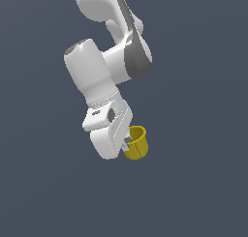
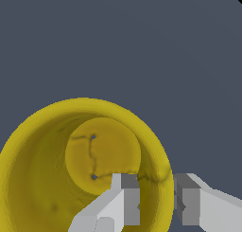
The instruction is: Pick up the object and move it to a goal position.
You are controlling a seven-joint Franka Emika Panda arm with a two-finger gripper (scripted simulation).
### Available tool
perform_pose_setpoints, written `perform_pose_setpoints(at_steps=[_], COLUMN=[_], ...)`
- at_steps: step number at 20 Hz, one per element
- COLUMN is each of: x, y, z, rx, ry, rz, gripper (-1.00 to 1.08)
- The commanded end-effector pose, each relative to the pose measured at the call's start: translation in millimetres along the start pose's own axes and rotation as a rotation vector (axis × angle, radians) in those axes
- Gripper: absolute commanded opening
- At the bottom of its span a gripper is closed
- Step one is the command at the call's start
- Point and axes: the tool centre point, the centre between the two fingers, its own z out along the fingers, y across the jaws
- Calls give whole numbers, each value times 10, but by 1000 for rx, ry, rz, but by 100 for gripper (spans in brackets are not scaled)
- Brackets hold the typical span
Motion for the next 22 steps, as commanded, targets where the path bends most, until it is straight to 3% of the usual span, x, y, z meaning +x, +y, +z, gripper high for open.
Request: perform_pose_setpoints(at_steps=[1,12,22], x=[59,223,267], y=[100,365,432], z=[-117,-495,-608], rx=[-23,-86,-102], ry=[37,164,204], rz=[-38,-164,-202], gripper=[-100,-100,-100])
